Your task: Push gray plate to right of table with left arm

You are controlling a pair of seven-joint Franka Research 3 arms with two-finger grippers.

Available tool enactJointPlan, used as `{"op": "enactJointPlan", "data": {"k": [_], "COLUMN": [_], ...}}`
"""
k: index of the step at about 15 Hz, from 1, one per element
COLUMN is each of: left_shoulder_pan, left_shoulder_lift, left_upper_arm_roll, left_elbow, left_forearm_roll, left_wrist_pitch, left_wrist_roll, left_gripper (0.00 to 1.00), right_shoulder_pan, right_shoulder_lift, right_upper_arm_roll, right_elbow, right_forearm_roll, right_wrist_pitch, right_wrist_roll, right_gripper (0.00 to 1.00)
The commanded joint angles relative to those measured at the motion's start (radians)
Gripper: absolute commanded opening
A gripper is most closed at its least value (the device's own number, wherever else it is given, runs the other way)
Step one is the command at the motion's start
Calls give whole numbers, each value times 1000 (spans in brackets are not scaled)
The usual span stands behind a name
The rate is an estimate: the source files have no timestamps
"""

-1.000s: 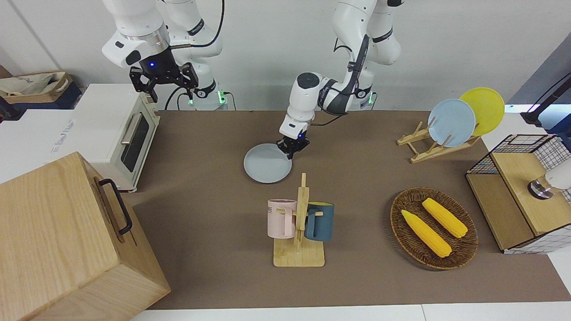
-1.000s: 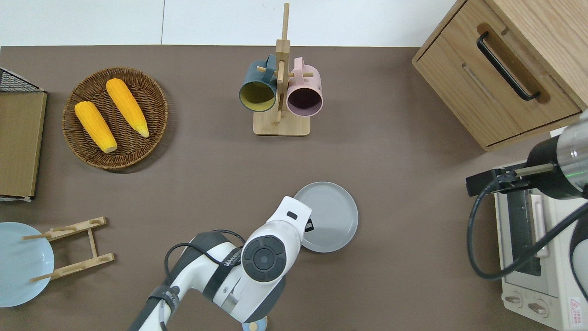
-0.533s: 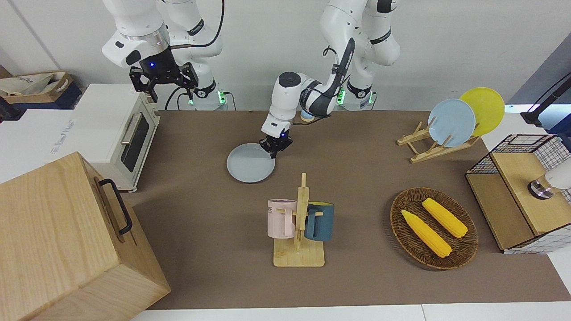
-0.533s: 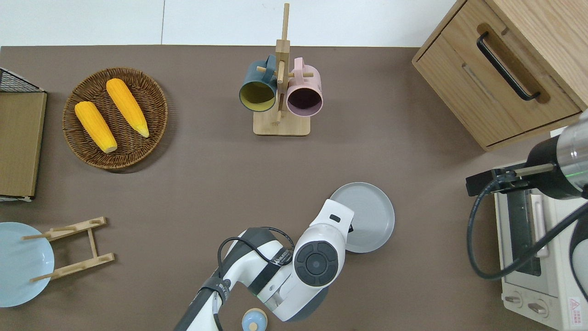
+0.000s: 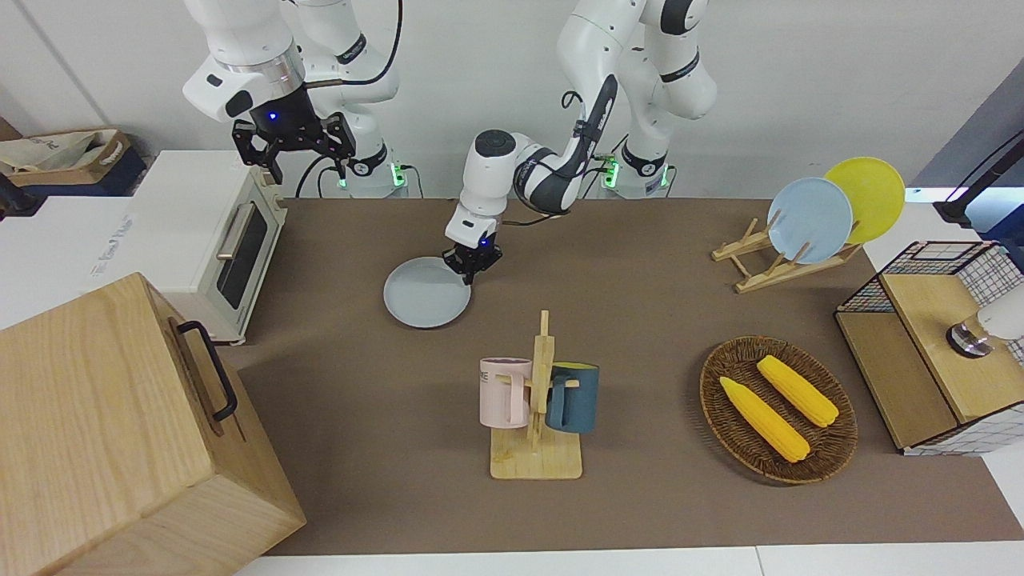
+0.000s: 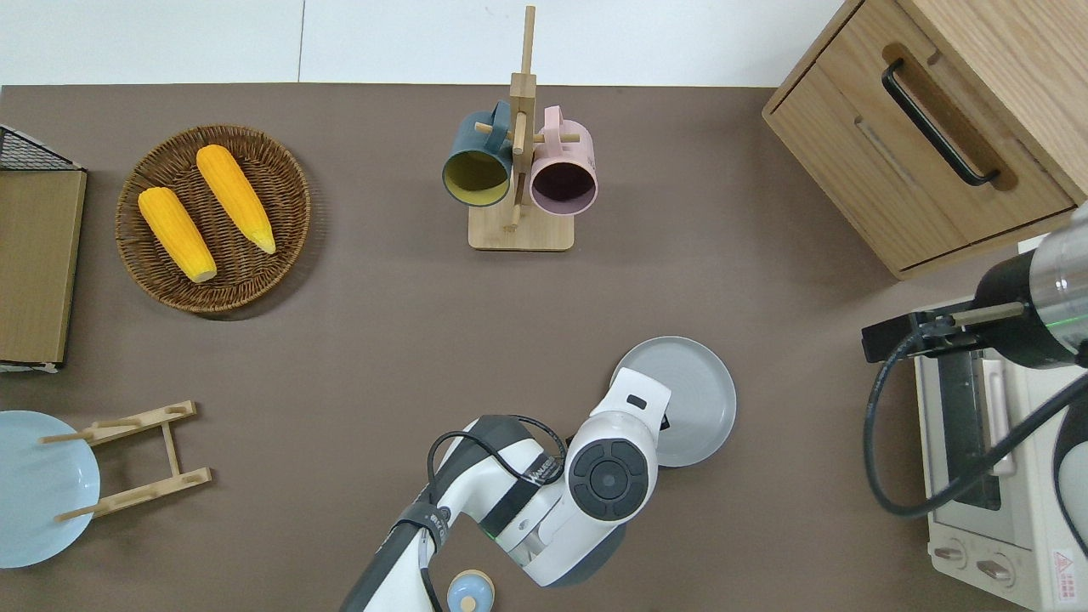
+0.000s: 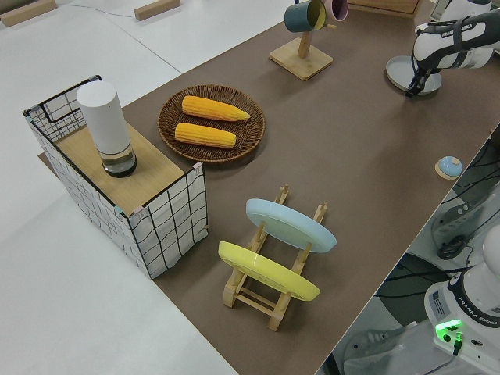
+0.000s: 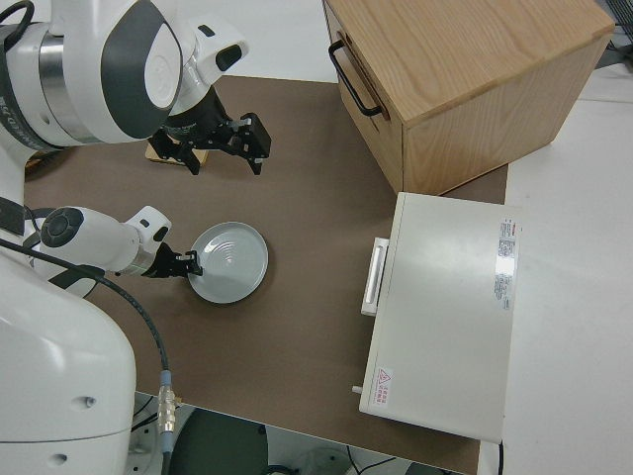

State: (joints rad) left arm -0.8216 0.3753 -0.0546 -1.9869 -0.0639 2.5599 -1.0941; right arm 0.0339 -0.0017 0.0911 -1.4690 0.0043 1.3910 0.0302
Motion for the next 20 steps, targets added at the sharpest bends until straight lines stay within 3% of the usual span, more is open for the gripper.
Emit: {"op": "enactJointPlan", "data": {"k": [1,6,10,17,20], "left_shoulder_pan": [-4,65,146,327,400], "left_shoulder_lift": [-30,-145,-255,-433,-492], "left_upper_arm_roll": [16,13,21,27,27], "left_elbow": [11,-3,-4,-1,7], "left_forearm_roll": [-2,-63,-117,-102,-3], "left_wrist_pitch": [-85,-197,-386,-638,-728], "left_wrist_roll": [32,141,302,535,638], "left_gripper": [773,884,983,987,989], "right_shoulder_pan": [-11,-11,-11,-11,-11], "right_shoulder_lift": [-8,-8,-8,-8,-8], "right_upper_arm_roll": [6,6,6,6,6], "right_elbow": [-1,-1,-1,1,1], "right_forearm_roll": [8,8,8,8,8], "right_wrist_pitch": [-12,-12,-12,-12,-12], "right_wrist_roll": [-1,-3,-1,-1,-3], "right_gripper": [983,983,983,983,983]}}
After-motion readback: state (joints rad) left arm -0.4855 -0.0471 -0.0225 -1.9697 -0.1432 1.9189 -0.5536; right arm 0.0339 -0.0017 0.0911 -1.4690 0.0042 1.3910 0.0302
